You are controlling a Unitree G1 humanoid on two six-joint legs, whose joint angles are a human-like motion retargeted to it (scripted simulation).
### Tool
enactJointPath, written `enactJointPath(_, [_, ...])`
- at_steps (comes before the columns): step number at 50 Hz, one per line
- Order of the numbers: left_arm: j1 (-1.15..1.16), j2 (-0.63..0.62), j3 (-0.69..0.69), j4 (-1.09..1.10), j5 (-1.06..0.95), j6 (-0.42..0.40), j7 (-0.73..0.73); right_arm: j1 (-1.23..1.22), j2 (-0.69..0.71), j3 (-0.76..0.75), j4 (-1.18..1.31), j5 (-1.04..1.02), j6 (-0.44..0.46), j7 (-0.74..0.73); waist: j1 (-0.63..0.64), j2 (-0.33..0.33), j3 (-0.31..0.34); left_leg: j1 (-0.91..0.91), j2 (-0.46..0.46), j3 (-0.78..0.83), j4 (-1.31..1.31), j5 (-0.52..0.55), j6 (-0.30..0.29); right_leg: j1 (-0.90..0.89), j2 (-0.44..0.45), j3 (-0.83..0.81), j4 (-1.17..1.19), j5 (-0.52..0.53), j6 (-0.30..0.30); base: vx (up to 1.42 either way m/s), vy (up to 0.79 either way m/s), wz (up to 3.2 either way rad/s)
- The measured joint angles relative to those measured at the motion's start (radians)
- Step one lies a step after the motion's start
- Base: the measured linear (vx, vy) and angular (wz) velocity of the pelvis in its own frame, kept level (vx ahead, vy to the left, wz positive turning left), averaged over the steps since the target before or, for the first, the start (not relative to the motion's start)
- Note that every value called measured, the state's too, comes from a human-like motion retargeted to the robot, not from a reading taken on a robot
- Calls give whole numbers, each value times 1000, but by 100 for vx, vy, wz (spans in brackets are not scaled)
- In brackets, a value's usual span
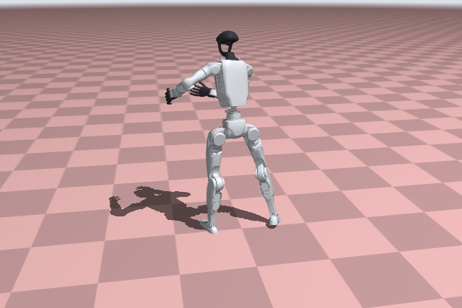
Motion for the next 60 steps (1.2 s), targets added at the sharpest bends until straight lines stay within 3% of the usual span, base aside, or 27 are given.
enactJointPath(6, [-64, 131, 125, -2, -105, -14, -25, -251, 45, 3, -62, 47, -52, 44, 87, 39, -15, 13, -5, -81, 7, 7, 13, 6, -10, 41, 94, 56, -46, 8, 12, 72])
enactJointPath(14, [-64, 234, 194, -1, -171, 8, -50, -456, 157, -47, -36, 35, -53, 24, 124, 31, -20, 6, -5, -102, 51, -9, 32, 3, 5, 137, 113, 78, -34, 2, 1, 11])
enactJointPath(20, [-26, 179, 182, -9, -150, 26, -57, -433, 192, -48, -16, 42, -42, 42, 110, -5, 1, 0, 2, -68, 58, -13, 30, 7, 13, 127, 81, 10, -29, -4, -10, -30])
enactJointPath(26, [17, 30, 95, -15, -43, 42, -36, -280, 144, 16, -7, 70, -24, 76, 54, -48, 40, -6, 16, 0, 44, -12, 53, -1, 27, 112, 19, -95, -24, -11, -20, -62])
enactJointPath(30, [40, -91, 19, -10, 40, 65, -35, -163, 77, 54, 0, 95, -11, 109, -5, -78, 65, -4, 35, 68, 32, -9, 74, -21, 48, 136, -35, -147, 0, -14, -28, -96])
enactJointPath(31, [45, -129, 7, -5, 51, 78, -21, -141, 56, 57, 10, 59, 12, 47, -21, -85, 71, -1, 42, 89, 29, -8, 77, -29, 56, 148, -48, -156, 10, -13, -31, -114])
enactJointPath(32, [51, -166, -3, -1, 69, 87, -11, -133, 22, 62, 31, -83, 50, -25, -38, -91, 76, 3, 49, 111, 27, -7, 81, -36, 64, 161, -60, -163, 21, -13, -32, -121])
enactJointPath(33, [57, -198, -7, 2, 100, 90, -12, -152, -34, 67, 72, -436, 116, -120, -56, -98, 82, 7, 57, 134, 24, -4, 86, -45, 74, 175, -73, -167, 33, -11, -33, -120])
enactJointPath(34, [62, -226, -17, 3, 106, 93, -35, -124, -46, 55, 51, -339, 87, -32, -77, -104, 86, 11, 66, 154, 26, -3, 88, -49, 86, 187, -88, -168, 46, -9, -34, -115])
enactJointPath(35, [67, -251, -30, 3, 98, 96, -68, -74, -36, 34, -1, -17, 12, 147, -100, -108, 90, 15, 76, 173, 29, -1, 89, -50, 99, 199, -103, -166, 59, -9, -39, -122])
enactJointPath(37, [75, -302, -25, -3, 129, 95, -64, -125, -140, 70, 11, -625, 90, 6, -130, -106, 86, 19, 131, 222, 27, 14, 75, -72, 164, 228, -135, -155, 62, -10, -46, -134])
enactJointPath(38, [78, -322, -27, -9, 125, 94, -66, -115, -156, 53, 9, -643, 92, -4, -149, -104, 82, 22, 159, 242, 27, 23, 67, -79, 197, 239, -150, -147, 62, -7, -47, -119])
enactJointPath(40, [62, -354, -41, -25, 92, 81, -52, -64, -148, -12, -28, -319, 5, -67, -188, -98, 83, 36, 207, 274, 23, 42, 47, -78, 256, 255, -177, -133, 62, -3, -44, -92])
enactJointPath(42, [47, -371, -55, -51, 81, 79, -58, -39, -193, -55, -40, -226, 0, -34, -225, -95, 77, 50, 241, 295, 23, 58, 34, -73, 297, 267, -195, -122, 62, 3, -35, -59])
enactJointPath(43, [30, -376, -67, -66, 59, 71, -66, 1, -176, -125, -55, 107, -72, 54, -245, -91, 78, 60, 253, 299, 22, 66, 29, -64, 312, 269, -203, -118, 62, 7, -28, -32])
enactJointPath(44, [19, -378, -72, -84, 52, 65, -69, 22, -190, -162, -64, 210, -97, 85, -263, -90, 74, 67, 261, 303, 22, 72, 25, -57, 322, 272, -207, -116, 62, 9, -23, -20])
enactJointPath(51, [11, -320, -8, -284, 158, 3, -45, 188, -448, -336, -212, 23, -80, 83, -352, -98, 12, 103, 242, 327, 54, 75, 28, -24, 288, 276, -153, -159, 62, 16, -4, 12])
enactJointPath(55, [69, -204, 104, -437, 350, -54, -50, 361, -632, -500, -350, -126, -63, 118, -372, -112, -75, 25, 249, 349, 207, -2, 37, -82, 239, 262, -29, -225, 62, 15, 3, 27])
enactJointPath(60, [122, -34, 300, -580, 480, -105, -21, 530, -848, -735, -466, -324, -33, 139, -376, -89, -81, 133, 215, 401, 69, 40, 33, -15, 240, 252, -61, -215, 62, 9, 6, 16])
